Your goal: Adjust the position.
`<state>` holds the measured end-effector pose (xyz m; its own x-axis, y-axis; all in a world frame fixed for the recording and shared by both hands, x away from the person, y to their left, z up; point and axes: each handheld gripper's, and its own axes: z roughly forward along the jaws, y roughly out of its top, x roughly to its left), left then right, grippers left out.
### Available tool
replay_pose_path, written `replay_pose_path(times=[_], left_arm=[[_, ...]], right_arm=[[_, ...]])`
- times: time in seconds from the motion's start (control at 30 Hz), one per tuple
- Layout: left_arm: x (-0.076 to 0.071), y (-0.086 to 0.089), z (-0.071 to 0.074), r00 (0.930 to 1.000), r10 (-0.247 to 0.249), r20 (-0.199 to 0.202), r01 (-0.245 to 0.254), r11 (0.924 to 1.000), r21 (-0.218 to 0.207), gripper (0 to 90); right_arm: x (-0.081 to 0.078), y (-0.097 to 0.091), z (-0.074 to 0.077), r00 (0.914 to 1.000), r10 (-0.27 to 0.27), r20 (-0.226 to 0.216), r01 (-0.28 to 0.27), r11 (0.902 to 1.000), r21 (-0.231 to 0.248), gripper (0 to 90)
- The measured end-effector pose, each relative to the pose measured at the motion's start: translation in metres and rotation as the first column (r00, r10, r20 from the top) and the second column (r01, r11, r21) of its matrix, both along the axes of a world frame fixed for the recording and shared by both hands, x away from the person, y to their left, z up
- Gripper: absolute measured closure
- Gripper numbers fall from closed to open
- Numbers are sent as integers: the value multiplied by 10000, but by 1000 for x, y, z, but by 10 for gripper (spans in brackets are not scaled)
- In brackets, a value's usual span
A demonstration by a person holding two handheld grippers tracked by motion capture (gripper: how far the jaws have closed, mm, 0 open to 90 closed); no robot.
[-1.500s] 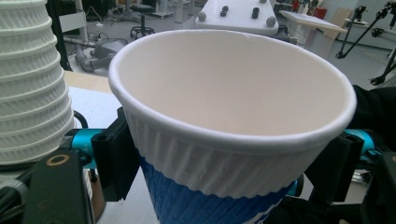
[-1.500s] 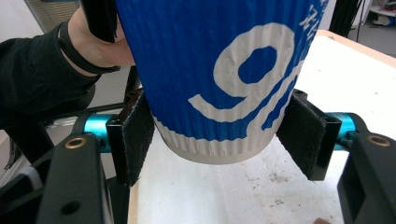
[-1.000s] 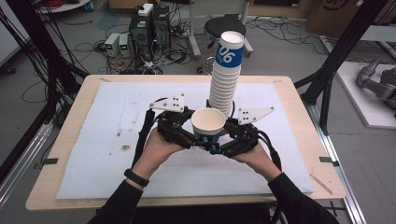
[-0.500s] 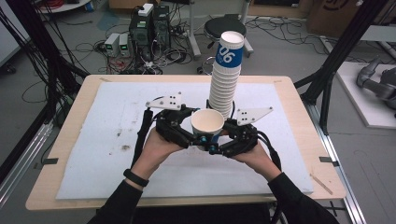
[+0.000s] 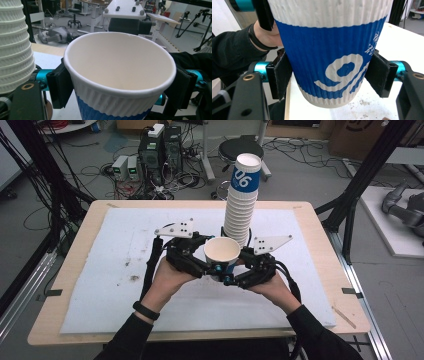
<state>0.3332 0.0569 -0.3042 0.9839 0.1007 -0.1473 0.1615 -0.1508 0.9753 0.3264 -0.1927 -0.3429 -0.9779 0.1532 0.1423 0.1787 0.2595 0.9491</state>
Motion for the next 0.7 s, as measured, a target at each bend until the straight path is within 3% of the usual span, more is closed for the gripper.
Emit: replay_pose_path(times=[0.23, 0.7], left_arm=[[1, 2, 0, 10000, 64, 68, -65, 9999, 155, 211], [2, 13, 1, 9986, 436, 297, -446, 9984, 348, 213]], right_arm=[[-1, -3, 2, 9999, 36, 165, -37, 10000, 31, 214], [4, -26, 10, 9978, -467, 464, 460, 9988, 160, 207]])
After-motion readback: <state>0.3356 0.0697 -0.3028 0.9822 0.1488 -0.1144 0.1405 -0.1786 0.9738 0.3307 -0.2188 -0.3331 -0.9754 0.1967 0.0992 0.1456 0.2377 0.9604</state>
